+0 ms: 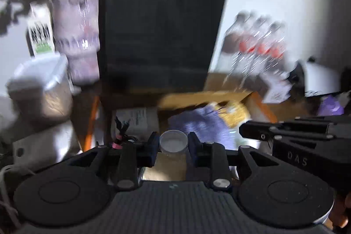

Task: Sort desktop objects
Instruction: 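Carry the white cap in the left tool over the box, then open the left tool inside the box to drop the white cap, then withdraw the left tool from the box back over the table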

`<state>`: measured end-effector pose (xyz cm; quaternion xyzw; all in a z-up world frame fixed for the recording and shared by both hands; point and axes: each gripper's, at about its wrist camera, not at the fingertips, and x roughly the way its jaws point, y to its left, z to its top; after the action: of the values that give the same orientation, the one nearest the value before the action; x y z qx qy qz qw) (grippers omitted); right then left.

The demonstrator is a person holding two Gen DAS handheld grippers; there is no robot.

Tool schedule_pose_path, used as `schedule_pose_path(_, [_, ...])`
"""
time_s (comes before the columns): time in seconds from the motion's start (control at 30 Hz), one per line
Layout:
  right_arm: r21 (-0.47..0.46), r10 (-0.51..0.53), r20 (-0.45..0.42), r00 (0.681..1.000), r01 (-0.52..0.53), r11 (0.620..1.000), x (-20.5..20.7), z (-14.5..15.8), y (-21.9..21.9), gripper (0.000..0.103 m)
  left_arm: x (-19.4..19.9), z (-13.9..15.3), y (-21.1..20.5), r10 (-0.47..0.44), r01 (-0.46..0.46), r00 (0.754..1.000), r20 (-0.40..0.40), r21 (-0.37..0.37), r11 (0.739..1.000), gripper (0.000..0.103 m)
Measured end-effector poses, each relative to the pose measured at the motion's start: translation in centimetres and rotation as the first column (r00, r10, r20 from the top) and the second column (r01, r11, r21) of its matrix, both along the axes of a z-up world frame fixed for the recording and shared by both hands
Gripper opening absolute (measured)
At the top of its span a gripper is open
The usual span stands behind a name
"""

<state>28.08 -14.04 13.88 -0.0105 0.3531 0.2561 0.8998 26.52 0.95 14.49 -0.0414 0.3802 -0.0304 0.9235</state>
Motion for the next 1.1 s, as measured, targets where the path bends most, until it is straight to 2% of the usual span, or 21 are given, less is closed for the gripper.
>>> schedule_pose_path(0.1, [-0.011,-0.030,-0.095,0.995,0.030,0.999,4.2,-2.4,1.4,0.001,3.9,-3.2,0.5,0.010,-0.008,0.994,-0.109,0.013,1.000,0.029])
schedule_pose_path(0.13, [-0.013,-0.041,-0.118,0.992,0.039,0.999,5.2,-3.3,1.8,0.006,4.6,-4.1,0.7,0.010,-0.007,0.990,-0.137,0.019,1.000,0.030])
schedule_pose_path(0.2, [-0.009,-0.061,-0.162,0.985,0.060,0.998,6.8,-4.8,2.1,0.013,5.0,-4.9,1.1,0.036,-0.035,0.991,-0.128,0.013,0.999,0.033])
schedule_pose_path(0.27, [0.003,-0.051,-0.194,0.980,0.053,0.999,7.7,-6.0,2.3,0.030,4.7,-4.5,1.5,0.051,-0.053,0.993,-0.105,-0.018,0.998,0.050])
schedule_pose_path(0.3, [0.010,-0.055,-0.193,0.980,0.058,0.998,7.6,-6.1,2.2,0.031,4.5,-4.2,1.6,0.058,-0.060,0.994,-0.091,-0.021,0.998,0.056])
schedule_pose_path(0.37, [0.020,-0.072,-0.174,0.982,0.077,0.997,7.2,-5.5,1.6,0.036,3.9,-2.7,1.7,0.055,-0.055,0.997,-0.047,0.008,0.998,0.079])
schedule_pose_path(0.4, [0.024,-0.081,-0.169,0.982,0.086,0.996,7.0,-4.9,1.2,0.046,3.5,-1.9,1.9,0.051,-0.051,0.999,-0.009,0.014,0.999,0.083])
schedule_pose_path(0.43, [0.023,-0.086,-0.162,0.983,0.091,0.996,6.8,-4.2,0.7,0.059,2.8,-0.9,2.1,0.041,-0.041,0.999,0.032,0.006,0.999,0.091])
schedule_pose_path(0.47, [0.028,-0.088,-0.140,0.986,0.093,0.995,6.4,-3.3,0.3,0.065,2.2,0.1,2.3,0.031,-0.031,0.997,0.064,-0.005,1.000,0.102])
schedule_pose_path(0.53, [0.036,-0.093,-0.073,0.993,0.096,0.995,5.1,-1.6,-0.5,0.081,1.2,1.7,2.5,0.039,-0.039,0.995,0.095,-0.006,0.999,0.103])
schedule_pose_path(0.57, [0.023,-0.104,-0.046,0.993,0.105,0.994,4.3,-1.0,-0.9,0.084,0.7,2.4,2.5,0.044,-0.044,0.993,0.110,-0.002,0.999,0.103])
schedule_pose_path(0.77, [-0.090,-0.111,0.114,0.987,0.121,0.989,-2.3,1.1,-2.8,0.086,-5.0,4.9,2.1,0.104,-0.114,0.980,0.168,0.053,0.992,0.103])
schedule_pose_path(0.93, [-0.061,-0.109,0.167,0.980,0.120,0.991,-8.3,1.4,-5.7,0.089,-11.8,5.0,0.9,0.080,-0.092,0.976,0.204,0.052,0.994,0.103])
schedule_pose_path(1.1, [-0.042,-0.090,0.188,0.978,0.100,0.994,-15.3,-0.4,-7.3,0.092,-18.7,2.8,-0.9,0.002,-0.018,0.970,0.244,0.061,0.998,0.103])
